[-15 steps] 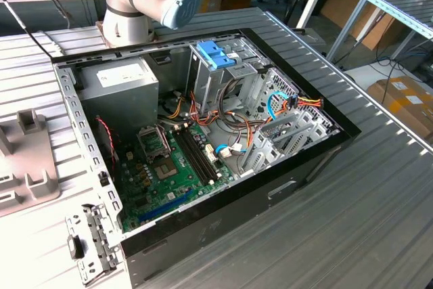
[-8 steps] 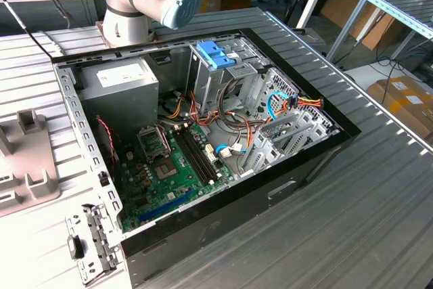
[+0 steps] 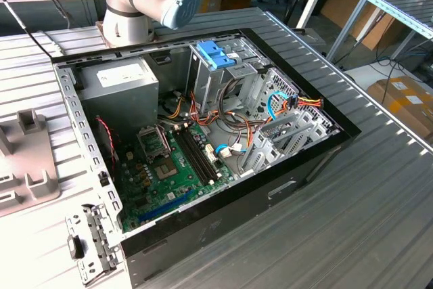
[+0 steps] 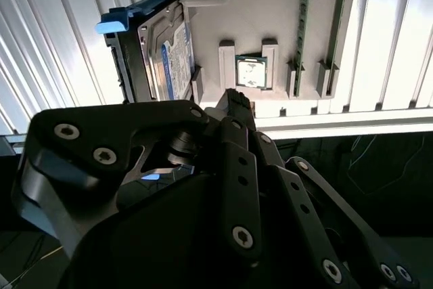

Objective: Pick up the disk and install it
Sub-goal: 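Pick up the disk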

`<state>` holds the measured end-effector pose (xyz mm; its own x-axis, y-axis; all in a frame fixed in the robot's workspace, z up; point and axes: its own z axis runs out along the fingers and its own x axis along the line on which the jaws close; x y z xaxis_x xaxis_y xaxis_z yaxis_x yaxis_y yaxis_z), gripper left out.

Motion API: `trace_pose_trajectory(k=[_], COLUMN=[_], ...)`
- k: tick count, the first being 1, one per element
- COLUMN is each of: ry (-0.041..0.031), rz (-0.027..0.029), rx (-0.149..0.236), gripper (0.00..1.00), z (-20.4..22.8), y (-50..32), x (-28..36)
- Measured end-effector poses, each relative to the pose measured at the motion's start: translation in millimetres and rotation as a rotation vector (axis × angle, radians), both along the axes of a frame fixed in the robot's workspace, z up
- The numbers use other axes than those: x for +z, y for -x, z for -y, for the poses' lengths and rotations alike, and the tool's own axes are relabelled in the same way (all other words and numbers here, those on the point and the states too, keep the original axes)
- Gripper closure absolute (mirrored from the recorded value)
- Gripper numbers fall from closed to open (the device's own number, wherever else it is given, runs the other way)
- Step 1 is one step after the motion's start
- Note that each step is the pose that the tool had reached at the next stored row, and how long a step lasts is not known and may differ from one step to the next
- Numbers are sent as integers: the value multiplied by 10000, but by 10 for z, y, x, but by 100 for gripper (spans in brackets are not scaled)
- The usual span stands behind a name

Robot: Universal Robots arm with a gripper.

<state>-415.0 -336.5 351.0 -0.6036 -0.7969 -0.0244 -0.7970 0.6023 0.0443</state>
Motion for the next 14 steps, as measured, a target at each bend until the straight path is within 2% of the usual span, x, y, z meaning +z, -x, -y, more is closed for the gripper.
trace_pose_trajectory(k=[8, 14], ry=[-1, 0], rz=[1, 0], rx=[482, 1000], gripper=[89, 89], z=[0, 0], y=[0, 0], x=[0, 0])
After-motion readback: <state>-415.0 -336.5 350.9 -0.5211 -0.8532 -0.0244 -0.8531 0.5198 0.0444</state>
